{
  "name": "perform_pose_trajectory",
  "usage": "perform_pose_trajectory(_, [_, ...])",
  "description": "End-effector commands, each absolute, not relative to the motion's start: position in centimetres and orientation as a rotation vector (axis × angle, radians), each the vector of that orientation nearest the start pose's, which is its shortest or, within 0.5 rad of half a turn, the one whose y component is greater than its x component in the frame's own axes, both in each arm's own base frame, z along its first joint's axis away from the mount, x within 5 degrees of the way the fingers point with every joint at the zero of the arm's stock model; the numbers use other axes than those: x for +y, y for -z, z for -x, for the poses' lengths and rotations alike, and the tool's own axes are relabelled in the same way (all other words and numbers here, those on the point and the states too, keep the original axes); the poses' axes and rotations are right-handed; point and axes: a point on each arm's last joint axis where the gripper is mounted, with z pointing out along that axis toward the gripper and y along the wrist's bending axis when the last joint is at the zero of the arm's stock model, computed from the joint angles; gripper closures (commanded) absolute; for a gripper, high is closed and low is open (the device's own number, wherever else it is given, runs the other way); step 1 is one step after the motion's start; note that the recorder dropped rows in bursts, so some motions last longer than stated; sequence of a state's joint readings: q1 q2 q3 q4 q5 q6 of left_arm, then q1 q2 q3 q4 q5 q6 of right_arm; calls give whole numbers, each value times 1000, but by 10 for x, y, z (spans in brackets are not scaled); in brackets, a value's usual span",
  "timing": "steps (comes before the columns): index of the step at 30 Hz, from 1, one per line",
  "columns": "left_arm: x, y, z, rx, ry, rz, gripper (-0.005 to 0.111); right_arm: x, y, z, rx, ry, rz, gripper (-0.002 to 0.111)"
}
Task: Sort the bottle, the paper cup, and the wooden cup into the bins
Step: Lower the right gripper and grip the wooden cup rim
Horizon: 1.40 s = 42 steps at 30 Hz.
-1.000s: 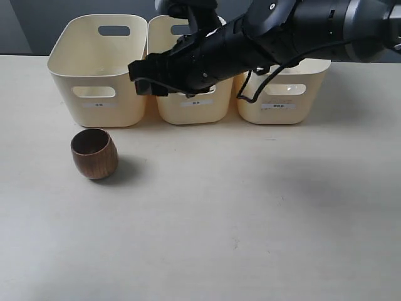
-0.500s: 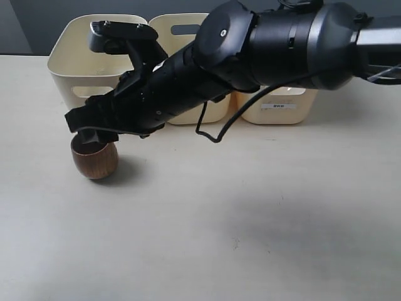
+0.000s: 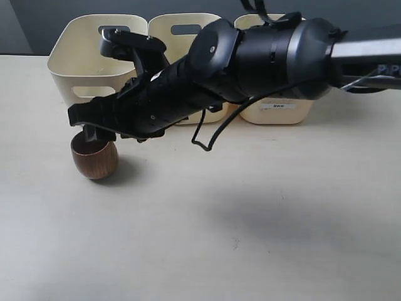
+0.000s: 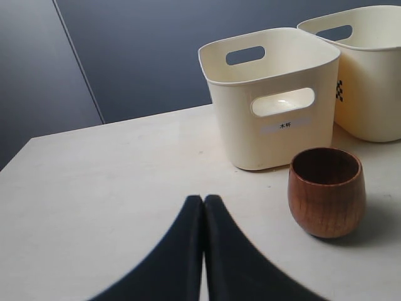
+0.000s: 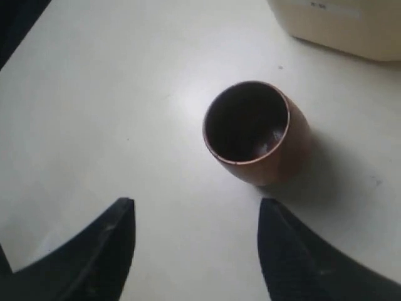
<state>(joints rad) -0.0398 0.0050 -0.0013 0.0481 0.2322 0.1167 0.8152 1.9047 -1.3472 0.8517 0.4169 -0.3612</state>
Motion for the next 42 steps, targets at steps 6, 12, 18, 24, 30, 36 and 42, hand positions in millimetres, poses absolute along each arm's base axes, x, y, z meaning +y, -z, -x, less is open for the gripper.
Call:
perform_pose_trajectory(6, [-1, -192, -56, 1708, -95, -165, 107, 335, -194, -283, 2448, -906, 546, 53])
perform_pose_trajectory(12, [-1, -192, -56, 1708, -95, -165, 107, 335, -193, -286, 2431, -897, 510, 53])
perform_pose_trajectory(18, [-1, -192, -56, 1708, -95, -165, 107, 336, -184, -290, 2438, -887, 467, 53])
perform_pose_trajectory(24, [-1, -192, -56, 1708, -95, -165, 107, 337, -181, -292, 2434, -880, 446, 53])
perform_pose_trajectory(30, [-1, -192, -56, 1708, -95, -165, 107, 336, -182, -294, 2420, -878, 419, 53])
perform_pose_trajectory(36, [-1, -192, -56, 1708, -95, -165, 107, 348, -182, -295, 2417, -909, 427, 53])
perform_pose_trajectory(42, [-1, -192, -56, 1708, -95, -165, 107, 366, -174, -305, 2418, -946, 443, 53])
